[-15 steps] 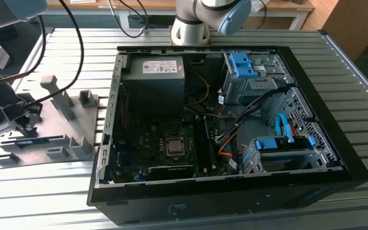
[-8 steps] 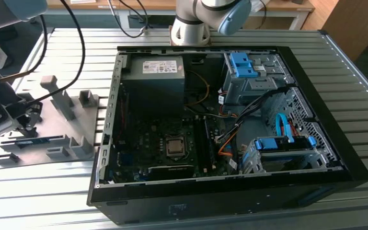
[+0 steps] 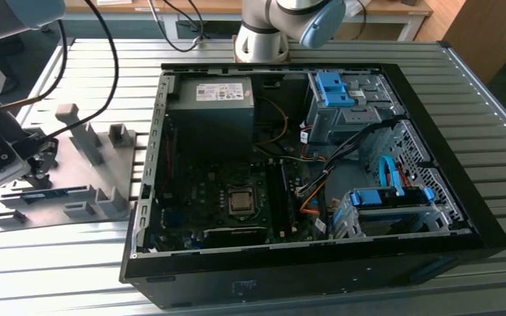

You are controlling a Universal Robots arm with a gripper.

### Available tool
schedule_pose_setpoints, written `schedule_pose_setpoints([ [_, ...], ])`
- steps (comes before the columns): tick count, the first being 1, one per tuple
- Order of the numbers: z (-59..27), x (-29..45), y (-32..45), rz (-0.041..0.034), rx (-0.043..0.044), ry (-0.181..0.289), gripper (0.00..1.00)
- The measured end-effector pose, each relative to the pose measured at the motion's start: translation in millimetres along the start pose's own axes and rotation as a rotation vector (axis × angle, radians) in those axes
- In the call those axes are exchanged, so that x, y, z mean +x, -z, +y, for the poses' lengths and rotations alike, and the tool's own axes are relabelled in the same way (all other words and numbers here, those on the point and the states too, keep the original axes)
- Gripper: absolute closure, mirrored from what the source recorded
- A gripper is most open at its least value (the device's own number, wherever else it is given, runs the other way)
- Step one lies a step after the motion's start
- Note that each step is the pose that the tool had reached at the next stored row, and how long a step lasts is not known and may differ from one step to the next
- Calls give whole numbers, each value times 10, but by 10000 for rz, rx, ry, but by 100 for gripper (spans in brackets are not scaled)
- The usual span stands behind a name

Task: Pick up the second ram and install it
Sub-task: 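Pick up the second ram and move it above second insertion slot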

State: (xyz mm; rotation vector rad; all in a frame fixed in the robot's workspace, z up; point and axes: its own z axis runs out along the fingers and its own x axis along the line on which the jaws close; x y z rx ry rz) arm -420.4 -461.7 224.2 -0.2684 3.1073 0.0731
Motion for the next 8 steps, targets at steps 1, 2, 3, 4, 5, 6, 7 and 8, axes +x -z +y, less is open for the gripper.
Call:
schedule_pose_setpoints([
  [1,0,0,0,3,-2,78,90],
  [2,0,0,0,7,-4,151,90],
  [3,0,0,0,10,-6,223,90],
  [4,0,0,0,13,-8,299,90],
  [5,0,0,0,17,-9,366,90],
  [6,0,0,0,19,-11,431,90],
  [7,0,0,0,22,-13,491,90],
  [8,0,0,0,25,-14,549,90],
])
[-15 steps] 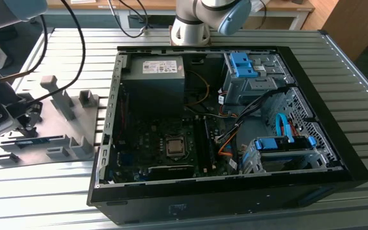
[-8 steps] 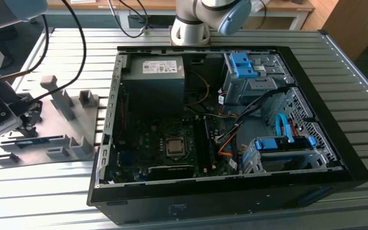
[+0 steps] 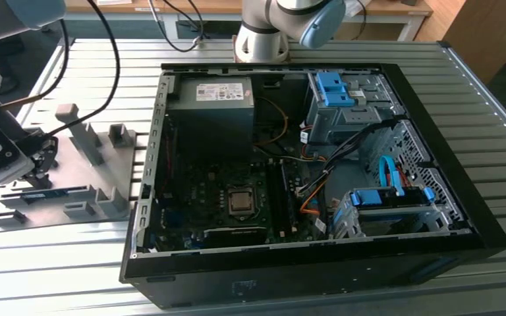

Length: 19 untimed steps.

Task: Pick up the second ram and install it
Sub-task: 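Pick up the second ram and move it above second insertion slot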

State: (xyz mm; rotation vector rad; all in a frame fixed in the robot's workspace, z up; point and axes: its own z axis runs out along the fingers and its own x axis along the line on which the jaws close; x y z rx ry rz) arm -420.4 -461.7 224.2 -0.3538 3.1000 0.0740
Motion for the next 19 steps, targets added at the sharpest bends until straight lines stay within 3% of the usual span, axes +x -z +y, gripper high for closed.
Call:
schedule_pose_setpoints([
  [19,0,0,0,39,-22,857,90],
])
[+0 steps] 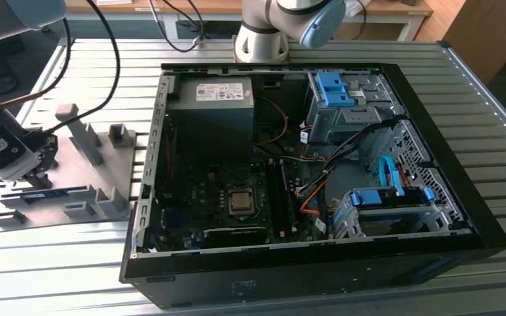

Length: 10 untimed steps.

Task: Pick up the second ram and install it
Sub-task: 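Pick up the second ram and move it above second insertion slot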

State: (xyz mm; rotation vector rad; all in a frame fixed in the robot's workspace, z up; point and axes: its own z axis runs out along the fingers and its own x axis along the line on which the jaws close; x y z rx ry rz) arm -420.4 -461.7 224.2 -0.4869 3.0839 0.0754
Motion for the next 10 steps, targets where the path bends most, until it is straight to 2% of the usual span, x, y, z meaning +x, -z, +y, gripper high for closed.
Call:
schedule_pose_setpoints([
  [10,0,0,0,19,-11,424,90],
])
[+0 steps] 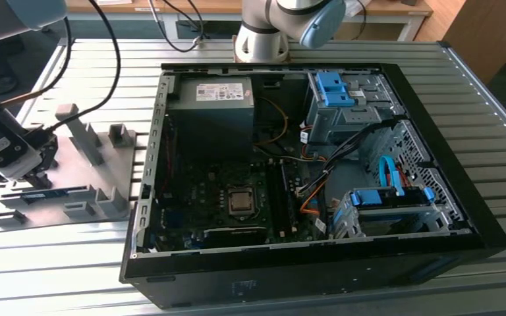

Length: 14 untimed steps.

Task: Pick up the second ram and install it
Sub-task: 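Pick up the second ram and move it above second insertion slot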

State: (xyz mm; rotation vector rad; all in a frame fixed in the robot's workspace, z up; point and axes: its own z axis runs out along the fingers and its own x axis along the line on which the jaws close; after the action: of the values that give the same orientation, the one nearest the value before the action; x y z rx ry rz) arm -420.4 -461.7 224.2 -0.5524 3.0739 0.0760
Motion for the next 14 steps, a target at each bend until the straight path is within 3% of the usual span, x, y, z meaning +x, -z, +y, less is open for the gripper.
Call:
schedule_pose_setpoints([
  [14,0,0,0,41,-23,896,90],
])
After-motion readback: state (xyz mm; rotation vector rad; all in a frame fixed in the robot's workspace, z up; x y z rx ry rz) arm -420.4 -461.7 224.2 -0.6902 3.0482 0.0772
